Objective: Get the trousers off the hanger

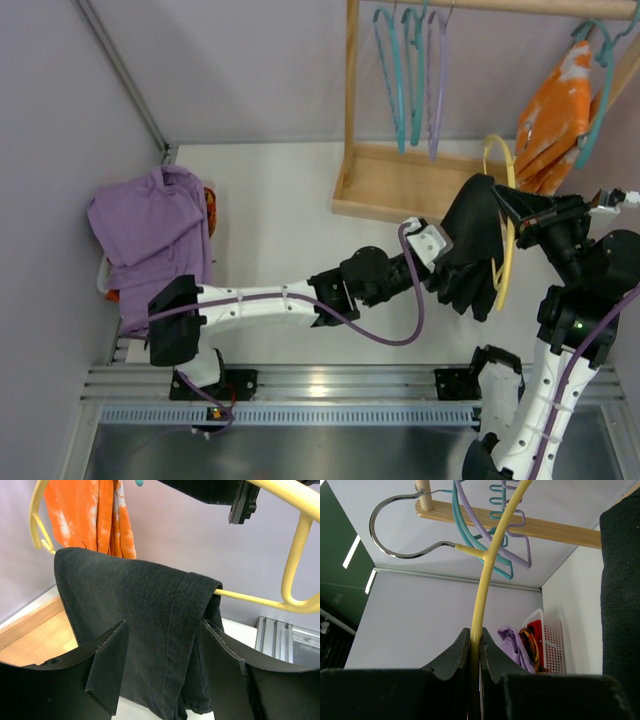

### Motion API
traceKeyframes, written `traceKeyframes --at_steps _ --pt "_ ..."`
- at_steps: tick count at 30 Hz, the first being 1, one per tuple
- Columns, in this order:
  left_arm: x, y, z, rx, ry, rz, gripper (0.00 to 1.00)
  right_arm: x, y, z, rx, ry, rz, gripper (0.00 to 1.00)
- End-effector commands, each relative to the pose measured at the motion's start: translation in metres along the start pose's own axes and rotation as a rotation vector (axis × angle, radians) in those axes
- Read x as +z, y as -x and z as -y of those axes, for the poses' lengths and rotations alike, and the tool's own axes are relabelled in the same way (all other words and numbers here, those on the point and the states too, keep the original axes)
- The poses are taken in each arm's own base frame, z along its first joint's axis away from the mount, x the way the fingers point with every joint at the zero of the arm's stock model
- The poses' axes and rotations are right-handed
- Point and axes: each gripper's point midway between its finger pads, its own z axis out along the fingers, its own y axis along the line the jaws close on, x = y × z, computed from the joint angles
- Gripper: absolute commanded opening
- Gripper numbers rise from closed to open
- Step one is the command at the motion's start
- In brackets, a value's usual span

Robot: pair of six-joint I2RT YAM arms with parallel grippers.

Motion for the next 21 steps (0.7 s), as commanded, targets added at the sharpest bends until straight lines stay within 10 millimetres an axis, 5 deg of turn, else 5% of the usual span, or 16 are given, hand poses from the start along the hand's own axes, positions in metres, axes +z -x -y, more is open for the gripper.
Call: traceKeyframes --at_steps 1,8,21 --pt "0.009 0.038 0.01 -0.036 -0.029 0.127 0.64 -0.011 -0.001 -0.049 -0.124 0.158 0.035 0.0" --pt "0.014 0.027 0.021 -0.007 -0.044 0.114 0.65 -0.012 -0.002 -0.05 -0.118 0.164 0.036 0.0" --pt "0.027 0.018 -0.009 0.07 0.117 0.106 0.59 -0.015 -0.006 -0.054 -0.122 0.172 0.02 0.0"
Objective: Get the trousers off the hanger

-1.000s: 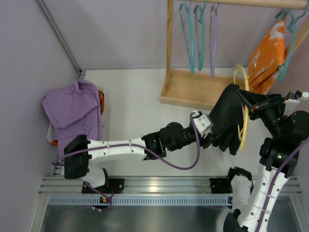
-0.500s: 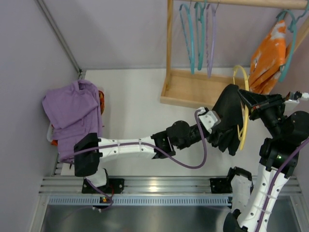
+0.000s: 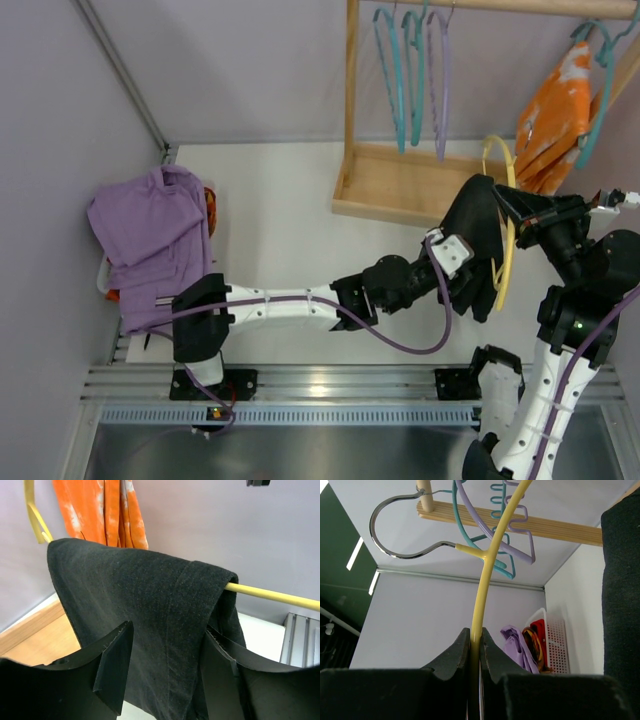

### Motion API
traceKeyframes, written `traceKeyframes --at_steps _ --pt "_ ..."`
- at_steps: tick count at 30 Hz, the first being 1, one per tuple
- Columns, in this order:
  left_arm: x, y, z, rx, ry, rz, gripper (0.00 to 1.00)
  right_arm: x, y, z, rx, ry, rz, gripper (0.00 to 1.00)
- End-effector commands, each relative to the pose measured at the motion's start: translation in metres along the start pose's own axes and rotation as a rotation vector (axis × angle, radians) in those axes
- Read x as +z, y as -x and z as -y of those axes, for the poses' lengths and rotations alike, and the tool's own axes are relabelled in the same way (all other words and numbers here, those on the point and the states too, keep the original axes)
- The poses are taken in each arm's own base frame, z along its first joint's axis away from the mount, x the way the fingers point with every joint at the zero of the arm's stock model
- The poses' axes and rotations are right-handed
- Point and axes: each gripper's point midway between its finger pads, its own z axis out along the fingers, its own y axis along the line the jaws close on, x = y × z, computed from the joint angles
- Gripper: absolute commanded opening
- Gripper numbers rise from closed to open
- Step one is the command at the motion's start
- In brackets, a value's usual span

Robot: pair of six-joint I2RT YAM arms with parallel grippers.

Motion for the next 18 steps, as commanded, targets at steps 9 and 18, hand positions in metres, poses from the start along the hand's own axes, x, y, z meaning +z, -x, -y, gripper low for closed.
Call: traceKeyframes --at_steps 9,18 --pt "-0.005 0.044 -0.02 0.028 0.06 0.132 0.58 -0.014 -0.01 -0.049 -0.137 0.169 -0.005 0.0" --pt "0.008 0.047 -0.032 0.054 0.096 0.142 0.59 -0.019 -0.016 -0.057 -0.144 0.174 -0.02 0.0"
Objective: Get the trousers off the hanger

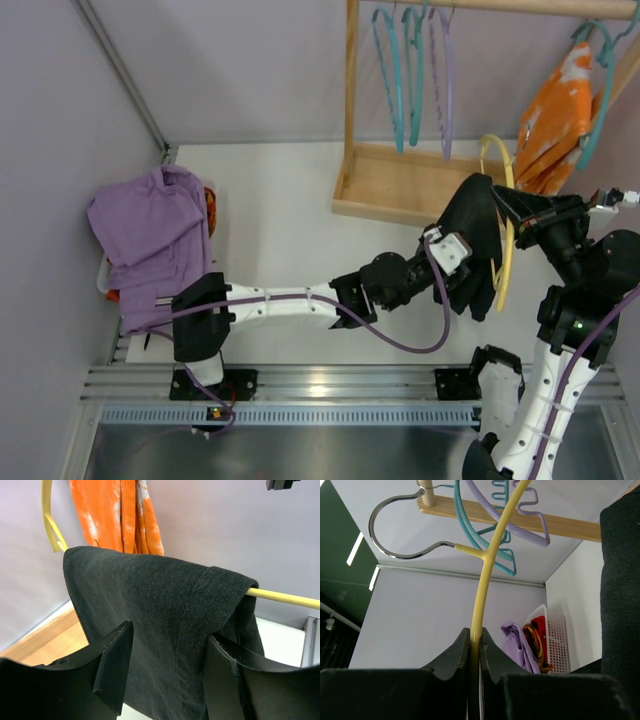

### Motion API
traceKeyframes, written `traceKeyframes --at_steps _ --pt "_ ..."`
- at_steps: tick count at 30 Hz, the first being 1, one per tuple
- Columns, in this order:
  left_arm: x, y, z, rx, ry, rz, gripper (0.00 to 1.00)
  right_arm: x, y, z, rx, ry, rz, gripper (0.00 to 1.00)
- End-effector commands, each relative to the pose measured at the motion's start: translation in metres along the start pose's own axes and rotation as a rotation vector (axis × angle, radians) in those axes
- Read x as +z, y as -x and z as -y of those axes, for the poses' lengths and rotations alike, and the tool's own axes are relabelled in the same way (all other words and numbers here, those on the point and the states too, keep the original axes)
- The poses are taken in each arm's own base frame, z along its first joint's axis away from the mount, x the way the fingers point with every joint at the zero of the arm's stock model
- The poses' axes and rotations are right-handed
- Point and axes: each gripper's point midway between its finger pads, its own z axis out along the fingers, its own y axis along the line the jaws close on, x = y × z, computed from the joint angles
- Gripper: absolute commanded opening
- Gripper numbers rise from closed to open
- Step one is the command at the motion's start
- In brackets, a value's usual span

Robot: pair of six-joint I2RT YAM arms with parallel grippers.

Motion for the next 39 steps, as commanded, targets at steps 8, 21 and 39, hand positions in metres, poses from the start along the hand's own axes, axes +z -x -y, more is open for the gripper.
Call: traceKeyframes --at_steps 8,21,39 --pt "0.005 0.05 -0.021 -0.004 0.057 0.128 0.0 -0.011 -0.008 -0.05 -0.129 0.153 -0.006 0.0" --pt "-0.015 0.126 -0.041 0.038 0.057 0.245 0.0 0.011 0.009 0.008 -0.144 0.08 0.0 0.0" --pt "-0.039 0.261 -0.07 -0.091 0.104 0.446 0.0 0.019 0.023 0.132 -0.228 -0.169 0.046 0.0"
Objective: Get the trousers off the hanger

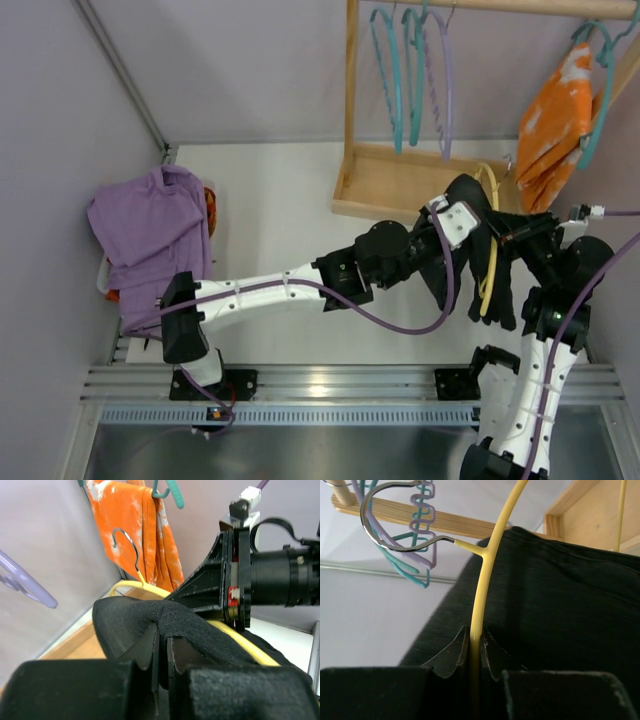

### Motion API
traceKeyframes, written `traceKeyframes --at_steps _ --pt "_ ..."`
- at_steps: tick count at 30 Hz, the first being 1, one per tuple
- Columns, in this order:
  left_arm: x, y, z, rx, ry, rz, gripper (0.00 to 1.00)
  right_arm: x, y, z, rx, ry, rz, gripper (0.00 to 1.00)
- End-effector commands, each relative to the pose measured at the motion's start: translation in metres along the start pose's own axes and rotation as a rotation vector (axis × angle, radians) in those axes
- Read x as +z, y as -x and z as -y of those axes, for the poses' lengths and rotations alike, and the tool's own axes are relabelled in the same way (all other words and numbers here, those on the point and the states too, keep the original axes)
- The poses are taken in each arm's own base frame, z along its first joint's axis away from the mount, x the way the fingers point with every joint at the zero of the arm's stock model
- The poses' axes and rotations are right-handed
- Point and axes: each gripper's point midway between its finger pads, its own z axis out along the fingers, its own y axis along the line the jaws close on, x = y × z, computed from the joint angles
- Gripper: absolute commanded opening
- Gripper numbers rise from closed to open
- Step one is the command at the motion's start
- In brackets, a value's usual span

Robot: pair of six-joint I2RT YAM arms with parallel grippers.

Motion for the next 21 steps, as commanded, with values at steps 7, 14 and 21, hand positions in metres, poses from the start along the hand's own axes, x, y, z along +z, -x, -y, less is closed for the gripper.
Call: traceKeyframes --at_steps 7,14,21 --pt "-0.072 0.231 -0.08 -0.132 0.165 0.526 0.0 0.008 0.013 0.047 -0.157 -0.107 0.061 0.0" --pt "-0.112 0.281 -0.112 -0.099 0.245 0.623 0.0 0.012 0.019 0.059 -0.192 -0.14 0.071 0.0" --pt "-0.143 0.325 -0.145 -0.057 0.315 0.716 0.0 0.014 0.025 0.064 -0.246 -0.162 0.087 0.0"
